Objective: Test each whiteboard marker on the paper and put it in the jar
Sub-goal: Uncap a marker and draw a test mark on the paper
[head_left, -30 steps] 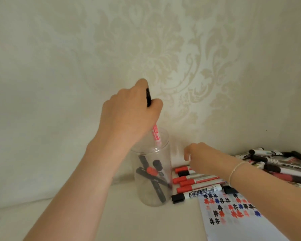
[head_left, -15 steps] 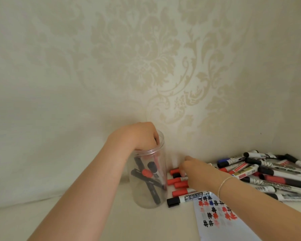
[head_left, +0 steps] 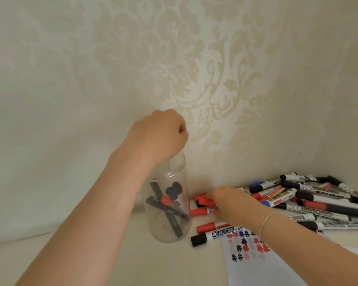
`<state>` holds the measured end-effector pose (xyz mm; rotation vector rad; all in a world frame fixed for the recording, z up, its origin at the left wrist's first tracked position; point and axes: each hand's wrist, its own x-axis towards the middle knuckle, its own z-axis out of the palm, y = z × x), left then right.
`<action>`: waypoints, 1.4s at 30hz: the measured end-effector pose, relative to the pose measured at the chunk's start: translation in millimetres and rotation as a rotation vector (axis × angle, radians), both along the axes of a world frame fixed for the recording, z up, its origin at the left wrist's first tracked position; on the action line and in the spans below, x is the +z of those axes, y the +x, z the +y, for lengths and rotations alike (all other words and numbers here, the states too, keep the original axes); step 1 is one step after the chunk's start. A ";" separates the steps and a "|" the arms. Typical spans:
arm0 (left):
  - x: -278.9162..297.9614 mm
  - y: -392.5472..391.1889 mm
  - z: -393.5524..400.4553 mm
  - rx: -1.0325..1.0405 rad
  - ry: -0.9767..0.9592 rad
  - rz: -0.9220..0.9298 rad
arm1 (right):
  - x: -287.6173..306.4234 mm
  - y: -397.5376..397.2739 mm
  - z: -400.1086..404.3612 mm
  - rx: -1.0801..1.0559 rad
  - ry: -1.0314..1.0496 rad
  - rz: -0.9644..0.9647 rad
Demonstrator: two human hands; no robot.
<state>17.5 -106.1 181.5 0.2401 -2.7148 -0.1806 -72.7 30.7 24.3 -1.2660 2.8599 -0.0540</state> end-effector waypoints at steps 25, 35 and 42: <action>-118.1 -25.1 61.2 -0.381 0.339 -0.293 | 27.7 -0.4 76.0 -0.375 -1.337 -1.293; -126.8 -13.3 81.4 -0.542 0.659 -0.308 | 30.1 10.9 76.3 -0.206 -1.216 -0.954; -140.2 -13.6 92.4 -0.575 0.650 -0.185 | 19.8 22.4 91.3 -0.170 -1.319 -1.100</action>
